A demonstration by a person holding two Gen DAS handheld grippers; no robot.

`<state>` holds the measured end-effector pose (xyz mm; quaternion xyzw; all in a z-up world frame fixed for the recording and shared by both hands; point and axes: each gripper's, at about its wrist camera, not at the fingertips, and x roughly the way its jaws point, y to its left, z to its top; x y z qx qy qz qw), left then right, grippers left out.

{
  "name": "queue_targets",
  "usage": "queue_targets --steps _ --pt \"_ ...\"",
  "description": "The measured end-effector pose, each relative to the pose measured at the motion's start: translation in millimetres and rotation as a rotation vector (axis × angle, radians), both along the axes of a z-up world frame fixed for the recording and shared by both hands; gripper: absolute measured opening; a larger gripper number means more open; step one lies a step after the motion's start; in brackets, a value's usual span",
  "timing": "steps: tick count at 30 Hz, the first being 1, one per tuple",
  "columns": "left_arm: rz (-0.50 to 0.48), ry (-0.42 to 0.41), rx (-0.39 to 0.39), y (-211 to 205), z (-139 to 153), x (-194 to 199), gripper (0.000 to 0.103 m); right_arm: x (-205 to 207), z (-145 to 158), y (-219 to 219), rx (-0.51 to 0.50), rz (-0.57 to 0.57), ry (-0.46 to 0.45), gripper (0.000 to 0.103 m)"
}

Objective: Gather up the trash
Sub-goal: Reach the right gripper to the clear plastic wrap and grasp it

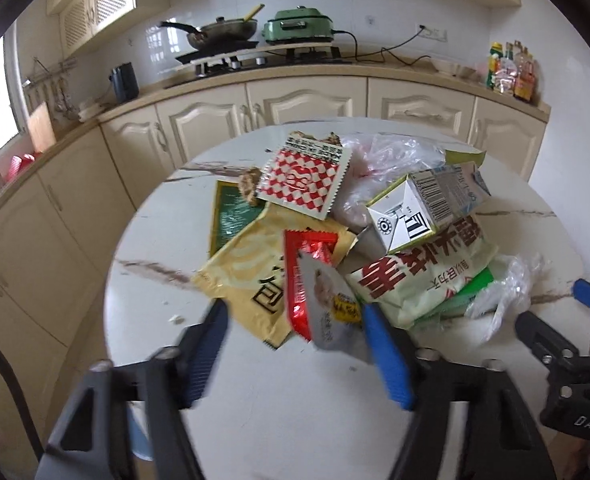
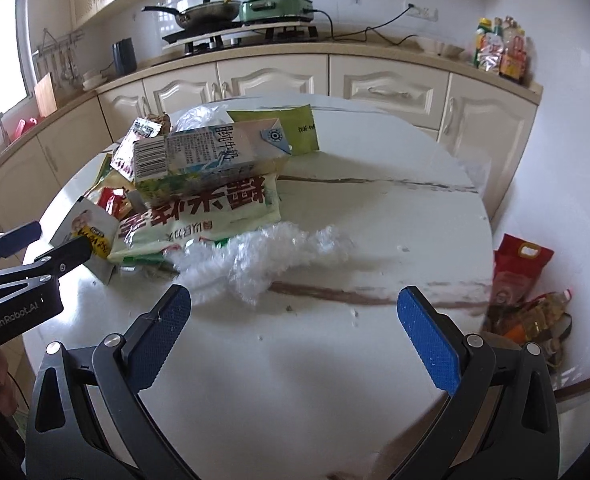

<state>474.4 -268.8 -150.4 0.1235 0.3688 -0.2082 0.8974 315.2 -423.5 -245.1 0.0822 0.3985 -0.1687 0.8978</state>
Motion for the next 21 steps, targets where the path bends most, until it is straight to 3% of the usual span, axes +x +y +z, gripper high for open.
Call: queue_targets --steps 4,9,10,11,13,15,21 --pt "-0.035 0.048 -0.057 -2.8 -4.2 32.5 0.029 17.2 -4.8 -2.3 0.037 0.0 0.019 0.103" --pt "-0.085 0.057 -0.131 24.4 -4.5 36.1 0.019 34.5 -13.2 -6.8 0.109 -0.012 0.027 0.103" --pt "-0.096 0.061 -0.152 32.2 -5.7 37.4 0.014 35.4 -13.2 -7.6 0.11 -0.015 0.02 0.103" --pt "-0.109 0.065 -0.182 44.0 -6.7 35.0 0.003 36.3 -13.3 -9.2 0.12 -0.012 0.006 0.102" --pt "-0.123 0.078 -0.21 56.9 -4.1 43.4 0.002 37.8 -13.3 -11.6 0.119 -0.011 -0.001 0.093" --pt "-0.128 0.068 -0.219 68.3 -6.8 40.5 0.002 38.9 -13.1 -11.3 0.083 -0.014 0.012 0.066" --pt "-0.145 0.057 -0.228 83.9 -1.1 24.1 0.001 36.8 -12.7 -0.9 0.035 0.051 0.02 0.027"
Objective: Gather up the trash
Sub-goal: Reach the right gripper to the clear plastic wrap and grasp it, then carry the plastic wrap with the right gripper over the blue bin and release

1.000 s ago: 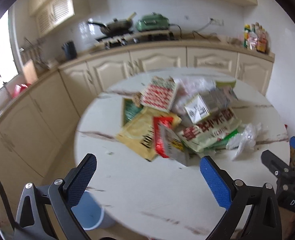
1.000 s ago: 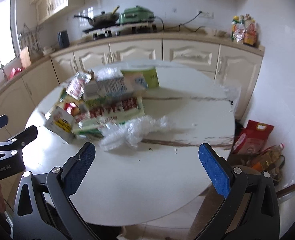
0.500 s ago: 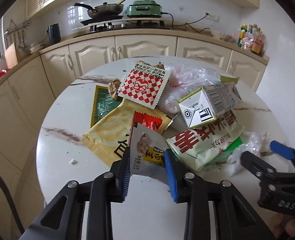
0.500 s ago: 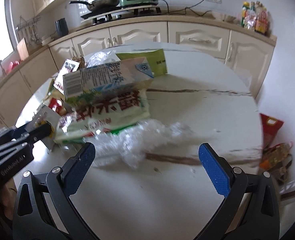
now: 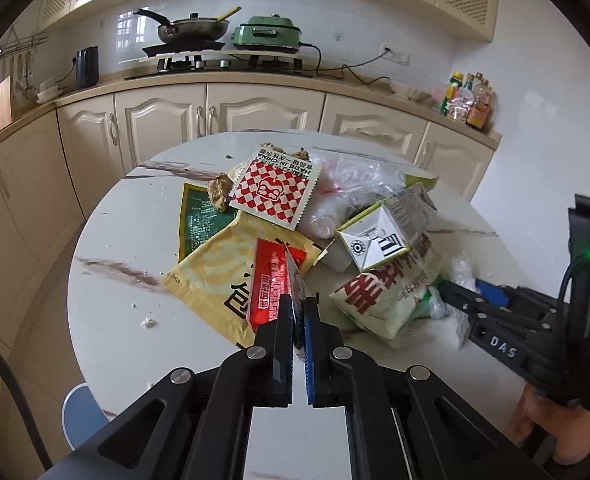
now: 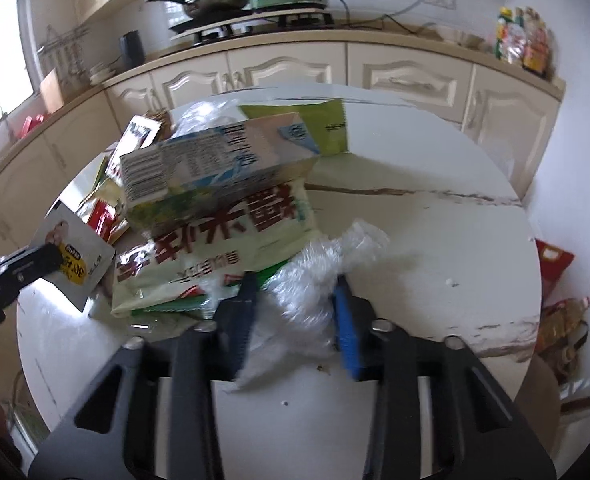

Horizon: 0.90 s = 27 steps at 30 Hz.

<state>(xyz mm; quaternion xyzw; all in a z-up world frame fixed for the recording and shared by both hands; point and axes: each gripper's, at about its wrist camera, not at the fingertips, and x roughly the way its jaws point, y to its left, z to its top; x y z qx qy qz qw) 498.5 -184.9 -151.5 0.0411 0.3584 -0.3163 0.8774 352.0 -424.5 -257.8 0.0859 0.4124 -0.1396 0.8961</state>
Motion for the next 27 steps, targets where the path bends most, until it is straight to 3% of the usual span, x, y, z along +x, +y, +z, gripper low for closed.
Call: queue_targets --steps 8,16,21,27 --pt "-0.034 -0.05 -0.059 18.0 27.6 -47.4 0.001 -27.6 18.6 -4.8 0.011 -0.028 -0.083 0.021" --pt "-0.046 -0.102 -0.162 72.9 59.8 -72.2 0.001 -39.7 75.4 23.6 -0.03 0.007 -0.214 0.021" --pt "0.06 -0.144 -0.173 138.7 81.2 -72.7 0.001 -11.4 99.8 95.4 -0.05 0.183 -0.252 0.022" --pt "0.292 -0.114 -0.097 258.1 54.2 -51.4 0.001 47.7 81.7 224.1 -0.042 0.475 -0.208 0.022"
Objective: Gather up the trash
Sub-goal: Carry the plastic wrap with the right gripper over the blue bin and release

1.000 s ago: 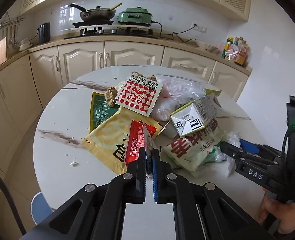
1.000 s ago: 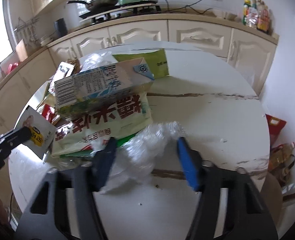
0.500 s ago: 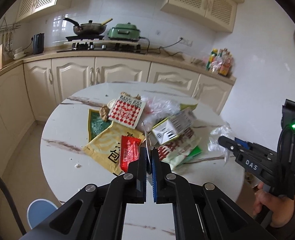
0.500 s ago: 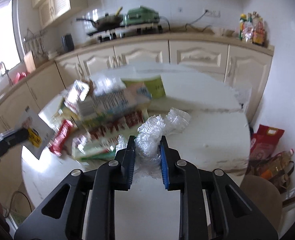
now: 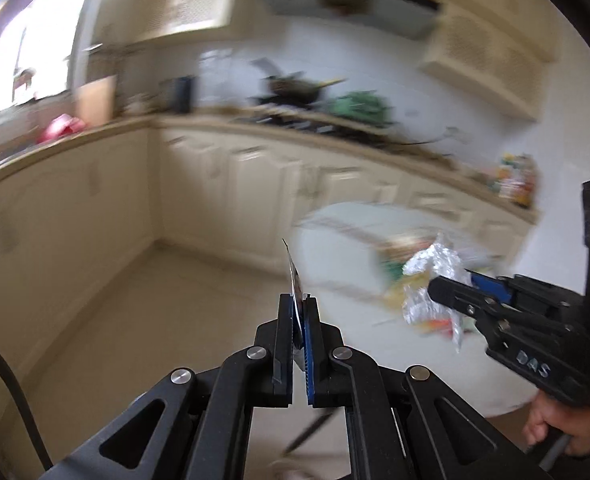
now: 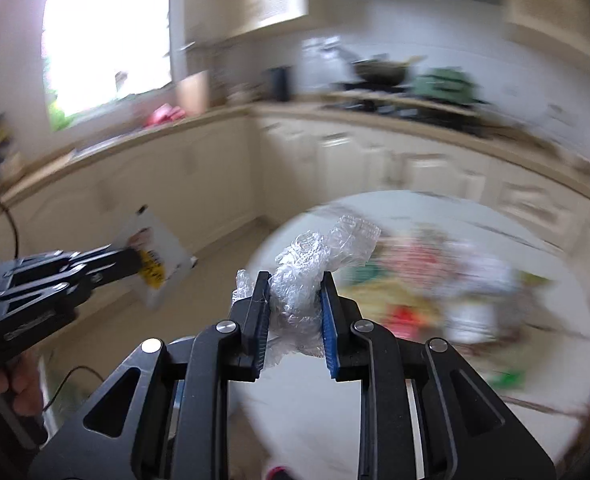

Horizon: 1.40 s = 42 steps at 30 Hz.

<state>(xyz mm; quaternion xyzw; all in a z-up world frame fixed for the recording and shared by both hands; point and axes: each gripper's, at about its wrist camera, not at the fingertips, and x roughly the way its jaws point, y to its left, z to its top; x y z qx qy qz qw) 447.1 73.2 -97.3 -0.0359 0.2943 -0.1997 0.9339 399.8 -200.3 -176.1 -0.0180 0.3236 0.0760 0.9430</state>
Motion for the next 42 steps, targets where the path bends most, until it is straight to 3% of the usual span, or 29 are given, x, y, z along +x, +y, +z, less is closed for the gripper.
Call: queue_targets --steps 3,7,12,16,22,25,27,28,30,33,37,42 --pt "0.1 0.1 0.04 58.2 -35.8 15.2 0.001 35.2 -39.3 66.5 -0.016 0.136 0.09 0.022" --pt "0.21 0.29 0.064 123.6 -109.5 37.3 0.001 78.8 -111.3 132.9 -0.037 0.253 0.225 0.022" --pt "0.25 0.51 0.043 163.2 -193.8 67.5 0.001 124.9 -213.8 195.1 -0.072 0.327 0.41 0.022" --pt "0.24 0.638 0.011 180.1 -251.7 93.2 0.001 158.4 -280.0 220.3 -0.079 0.343 0.528 0.022" --pt "0.263 0.745 0.005 200.5 -295.8 133.8 0.005 198.0 -352.7 234.5 -0.067 0.339 0.649 0.023" --pt "0.293 0.78 0.027 195.3 -296.9 165.6 0.009 212.0 -372.2 231.9 -0.034 0.336 0.693 0.029" --pt "0.307 0.792 0.002 200.5 -294.2 178.1 0.02 217.3 -379.5 232.9 -0.023 0.328 0.7 0.033" --pt "0.319 0.794 -0.009 203.2 -292.0 180.6 0.029 219.1 -381.1 232.9 -0.008 0.331 0.704 0.036" --pt "0.355 0.786 -0.012 207.9 -281.9 185.5 0.032 221.4 -378.7 232.2 0.007 0.318 0.695 0.049" --pt "0.383 0.767 -0.01 207.2 -268.8 173.9 0.036 217.3 -370.5 234.2 0.027 0.311 0.678 0.058" --pt "0.437 0.713 0.026 204.2 -233.1 151.3 0.045 208.9 -345.3 237.3 0.003 0.3 0.627 0.065" --pt "0.5 0.598 0.085 195.9 -171.4 129.4 0.051 183.1 -281.7 236.5 -0.067 0.28 0.504 0.091"
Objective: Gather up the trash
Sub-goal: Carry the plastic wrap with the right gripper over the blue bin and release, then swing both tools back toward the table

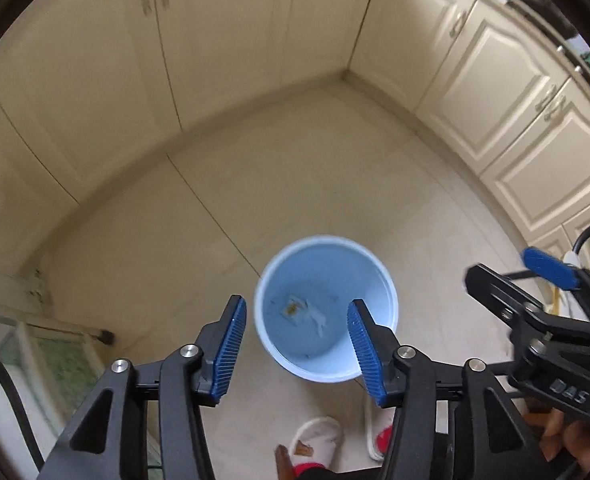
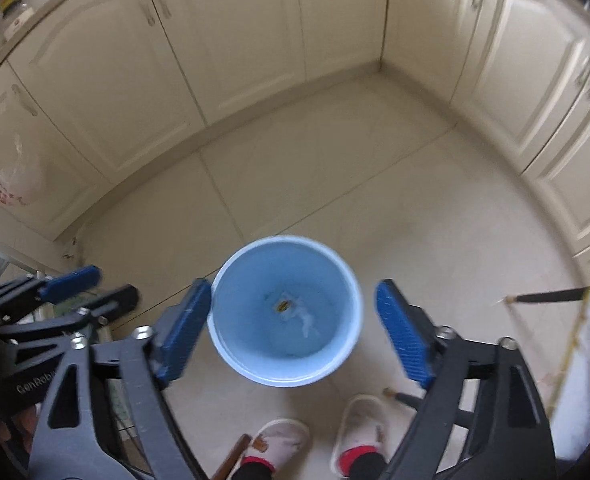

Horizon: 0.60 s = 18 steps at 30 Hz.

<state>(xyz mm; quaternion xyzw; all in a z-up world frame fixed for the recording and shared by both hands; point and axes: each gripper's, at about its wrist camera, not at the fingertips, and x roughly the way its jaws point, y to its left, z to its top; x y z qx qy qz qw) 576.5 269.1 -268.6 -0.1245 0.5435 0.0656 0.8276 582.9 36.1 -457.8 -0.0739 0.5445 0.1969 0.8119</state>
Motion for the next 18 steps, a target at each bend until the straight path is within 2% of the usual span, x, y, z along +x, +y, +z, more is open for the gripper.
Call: queue_targets --steps 2,5,12,14,15,18 --pt "0.015 -0.067 0.021 -9.3 33.8 -14.8 0.055 -15.7 35.1 -2.2 0.003 0.001 -0.07 0.093" --pt "0.025 -0.197 0.048 -24.5 89.7 -38.5 0.062 -39.3 83.2 -7.3 -0.024 -0.007 -0.183 0.103" --pt "-0.013 -0.518 0.126 -97.7 214.7 -94.8 0.088 -114.0 211.8 -50.1 -0.028 -0.097 -0.473 0.103" --pt "-0.029 -0.597 0.149 -135.4 232.5 -116.4 0.096 -133.4 242.8 -66.3 -0.017 -0.132 -0.537 0.103" --pt "-0.035 -0.647 0.158 -149.6 247.4 -125.9 0.098 -145.6 261.5 -74.0 -0.011 -0.155 -0.574 0.103" --pt "-0.063 -0.749 0.174 -194.1 261.0 -167.5 0.101 -180.3 306.8 -98.1 0.001 -0.214 -0.666 0.103"
